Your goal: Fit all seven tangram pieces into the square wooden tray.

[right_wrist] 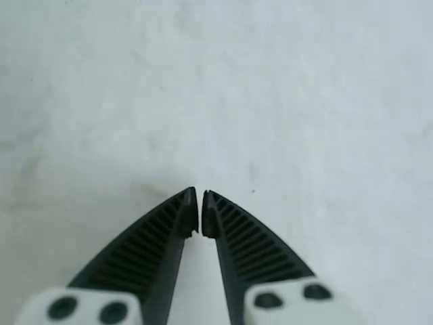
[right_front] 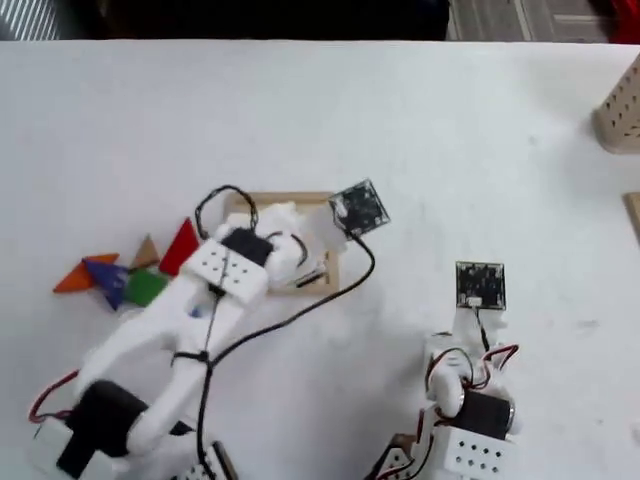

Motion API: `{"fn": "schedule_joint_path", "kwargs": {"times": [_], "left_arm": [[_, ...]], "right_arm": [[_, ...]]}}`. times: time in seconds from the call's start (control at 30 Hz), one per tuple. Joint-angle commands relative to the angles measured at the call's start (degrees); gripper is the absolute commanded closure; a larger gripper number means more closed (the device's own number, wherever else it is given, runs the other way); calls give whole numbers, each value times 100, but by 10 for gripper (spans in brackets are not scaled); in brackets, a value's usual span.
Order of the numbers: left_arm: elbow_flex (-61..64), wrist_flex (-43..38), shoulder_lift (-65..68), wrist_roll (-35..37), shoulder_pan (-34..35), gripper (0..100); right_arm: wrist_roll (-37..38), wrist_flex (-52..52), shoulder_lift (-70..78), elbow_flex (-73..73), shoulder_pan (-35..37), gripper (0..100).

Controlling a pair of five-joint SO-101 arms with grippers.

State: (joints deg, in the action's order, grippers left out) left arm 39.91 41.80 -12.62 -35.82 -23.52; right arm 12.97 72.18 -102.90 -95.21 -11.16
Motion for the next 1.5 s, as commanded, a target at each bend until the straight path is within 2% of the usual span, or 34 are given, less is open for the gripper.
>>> {"fn": "schedule_joint_path", "kwargs": {"times": [0.0,0.1,0.23,0.27,0.57,0.7,0.83,0.9,1.1,1.3,1.47], "left_arm": [[18,229,-813,967,-101,805],[360,176,-840,2215,-136,834],[1011,-431,-602,3490,-136,989],[1134,-527,-567,3701,-119,965],[1468,-571,-523,4721,-101,980],[1486,-589,-470,4879,66,980],[1495,-1169,-347,4870,558,980],[1398,-1213,-22,4879,690,980],[853,-615,453,4888,690,980],[1125,-580,13,4870,664,980],[1662,-615,-1086,4870,576,980]], "right_arm": [[-9,-66,-31,18,48,980],[-9,-66,-31,18,48,980],[-9,-66,-31,18,48,980],[-9,-66,-31,18,48,980],[-9,-66,-31,18,40,980],[-9,-66,-31,18,31,980],[-9,-57,-31,18,22,980],[-9,-57,-31,18,22,980],[-9,-48,-31,18,13,980],[-9,-48,-31,18,13,980],[-9,-48,-31,18,13,980]]}}
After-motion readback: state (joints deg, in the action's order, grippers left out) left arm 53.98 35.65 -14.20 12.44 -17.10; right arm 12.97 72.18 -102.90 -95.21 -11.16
